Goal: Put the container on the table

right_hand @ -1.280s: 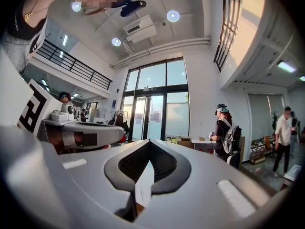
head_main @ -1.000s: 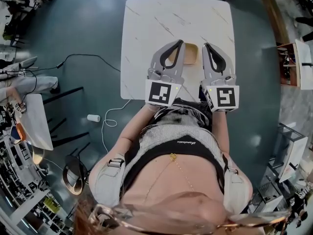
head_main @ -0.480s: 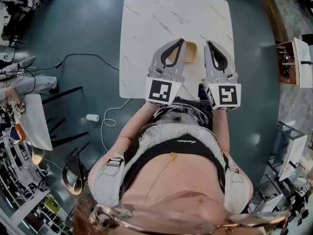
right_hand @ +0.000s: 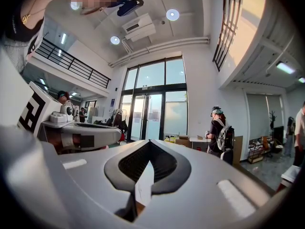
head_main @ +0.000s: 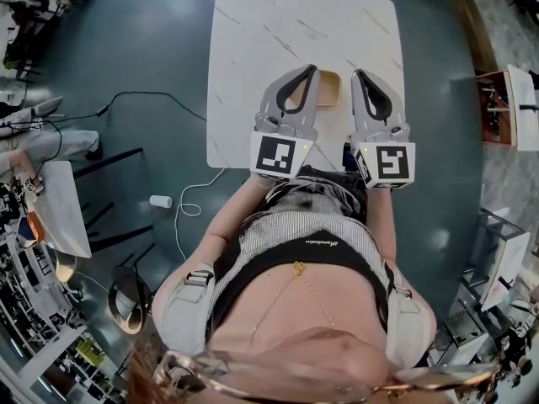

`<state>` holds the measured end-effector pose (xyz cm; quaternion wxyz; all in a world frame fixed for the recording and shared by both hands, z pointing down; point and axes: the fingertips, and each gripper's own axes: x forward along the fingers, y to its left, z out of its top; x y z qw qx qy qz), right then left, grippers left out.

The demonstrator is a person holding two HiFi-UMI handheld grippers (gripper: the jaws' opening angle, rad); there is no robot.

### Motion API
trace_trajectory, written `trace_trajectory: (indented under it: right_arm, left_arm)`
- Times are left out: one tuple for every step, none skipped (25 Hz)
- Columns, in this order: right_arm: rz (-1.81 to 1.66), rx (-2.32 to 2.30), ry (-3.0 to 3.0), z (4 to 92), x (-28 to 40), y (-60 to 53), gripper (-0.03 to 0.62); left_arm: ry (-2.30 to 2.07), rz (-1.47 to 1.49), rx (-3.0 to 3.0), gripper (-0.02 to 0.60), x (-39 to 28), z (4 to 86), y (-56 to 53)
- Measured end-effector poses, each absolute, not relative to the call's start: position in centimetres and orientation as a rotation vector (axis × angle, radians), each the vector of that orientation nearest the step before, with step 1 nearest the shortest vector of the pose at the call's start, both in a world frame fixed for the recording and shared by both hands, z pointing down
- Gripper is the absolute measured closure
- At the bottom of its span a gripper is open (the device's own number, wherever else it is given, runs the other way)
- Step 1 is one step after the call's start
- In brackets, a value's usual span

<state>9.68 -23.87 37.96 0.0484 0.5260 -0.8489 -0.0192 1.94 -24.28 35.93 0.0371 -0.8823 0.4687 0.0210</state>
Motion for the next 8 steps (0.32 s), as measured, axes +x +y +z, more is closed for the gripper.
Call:
trace_trajectory:
  right_arm:
    - [-0.059, 1.602, -2.587, 37.92, 9.65, -23.88, 0.569]
    - [-0.06, 1.601, -2.587, 37.89, 9.63, -23.9, 0.569]
    - [-0.062, 1.601, -2.588, 37.88, 9.63, -23.93, 0.569]
    - [-0.066, 1.6, -2.59, 37.87, 9.63, -23.95, 0.569]
    - [-0.069, 1.6, -2.593, 37.85, 9.65, -23.98, 0.569]
    - [-0.068, 1.6, -2.593, 37.85, 9.67, -24.0, 0.569]
    - [-0.065, 1.602, -2.591, 37.86, 9.7, -24.0, 0.569]
    - [-0.061, 1.603, -2.59, 37.87, 9.73, -24.0, 0.569]
  left_arm:
    - [1.439, 0.064, -2.707, 0.581, 1.92, 35.89, -24.29]
    - [1.439, 0.065, -2.707, 0.581, 1.91, 35.86, -24.31]
    - [1.441, 0.066, -2.708, 0.581, 1.9, 35.86, -24.33]
    - [1.442, 0.065, -2.709, 0.581, 1.91, 35.87, -24.36]
    - [1.443, 0.065, -2.709, 0.581, 1.91, 35.87, -24.39]
    - [1.444, 0.067, -2.71, 0.581, 1.92, 35.86, -24.42]
    - [1.446, 0.069, -2.71, 0.581, 1.92, 35.85, -24.44]
    - [1.447, 0.071, -2.711, 0.581, 1.92, 35.83, -24.46]
